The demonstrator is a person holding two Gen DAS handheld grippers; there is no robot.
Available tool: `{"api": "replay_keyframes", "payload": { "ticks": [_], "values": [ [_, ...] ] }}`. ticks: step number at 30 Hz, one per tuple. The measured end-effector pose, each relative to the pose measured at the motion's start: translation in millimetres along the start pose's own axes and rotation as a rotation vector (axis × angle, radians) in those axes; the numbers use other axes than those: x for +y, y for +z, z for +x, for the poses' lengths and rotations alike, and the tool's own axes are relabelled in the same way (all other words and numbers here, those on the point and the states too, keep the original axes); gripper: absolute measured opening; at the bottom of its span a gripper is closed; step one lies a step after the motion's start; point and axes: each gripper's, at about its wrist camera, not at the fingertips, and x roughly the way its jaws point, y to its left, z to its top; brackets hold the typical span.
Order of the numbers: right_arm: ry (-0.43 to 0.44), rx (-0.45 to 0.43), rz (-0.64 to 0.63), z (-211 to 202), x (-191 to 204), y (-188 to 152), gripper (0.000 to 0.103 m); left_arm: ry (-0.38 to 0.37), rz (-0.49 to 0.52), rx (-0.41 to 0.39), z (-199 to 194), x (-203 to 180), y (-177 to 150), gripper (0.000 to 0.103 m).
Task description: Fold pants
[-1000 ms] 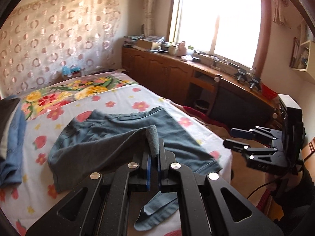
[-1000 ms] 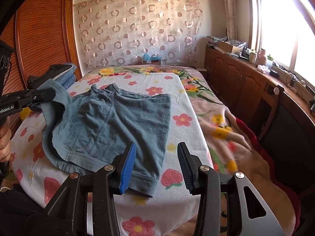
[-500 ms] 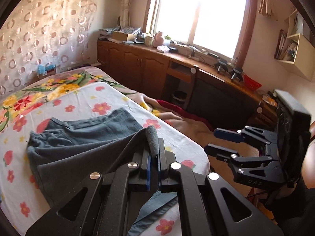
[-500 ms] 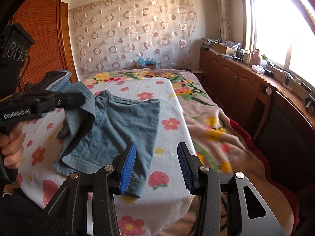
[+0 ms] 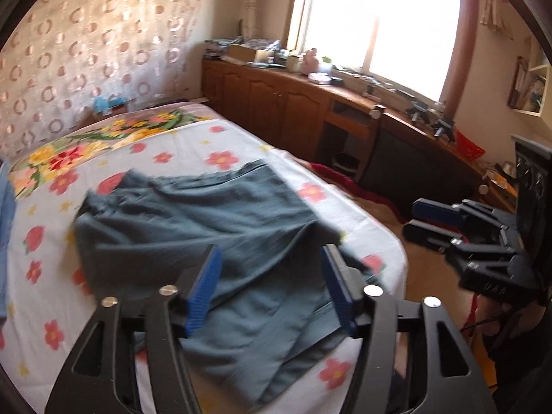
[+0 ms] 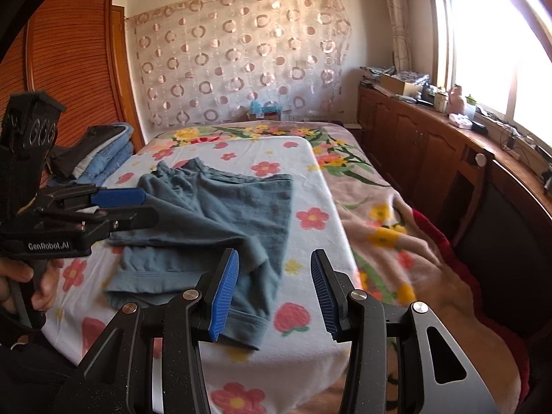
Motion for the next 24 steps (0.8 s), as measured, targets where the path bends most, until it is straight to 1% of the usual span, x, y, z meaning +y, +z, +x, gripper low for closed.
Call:
{"api": "replay_keyframes", "payload": {
  "ticks": [2, 5, 7, 11, 18, 21, 24],
  "values": [
    [0.017, -0.001, -0.009, 4.0, 5.6, 2.6, 0.045, 0.037, -0.012, 0.004, -3.4, 10.5, -8.8, 0.064],
    [0.044, 0.001, -0.025, 11.1, 14.9, 5.3, 0.047, 0.073, -0.028, 0.016, -3.7, 24.9, -19.4, 0.064],
    [0.057, 0.002, -0.035, 15.8, 18.4, 6.4, 0.049, 0.084, -0.044, 0.026, -4.2, 32.6, -26.1, 0.064],
    [0.078, 0.006, -0.047, 25.3, 23.0, 8.7, 0.050, 0.119, -0.063, 0.034, -4.9, 42.9, -38.0, 0.064],
    [0.085, 0.032, -0.067, 44.7, 26.3, 9.0, 0.050, 0.116, -0.074, 0.061, -0.2, 47.9, -52.0, 0.064],
    [0.084, 0.051, -0.072, 56.9, 22.0, 6.7, 0.050, 0.113, -0.069, 0.071, 3.0, 45.0, -54.7, 0.064],
    [0.062, 0.078, -0.075, 65.8, 12.0, 5.1, 0.050, 0.102, -0.049, 0.083, 6.0, 38.2, -57.9, 0.064]
  ]
}}
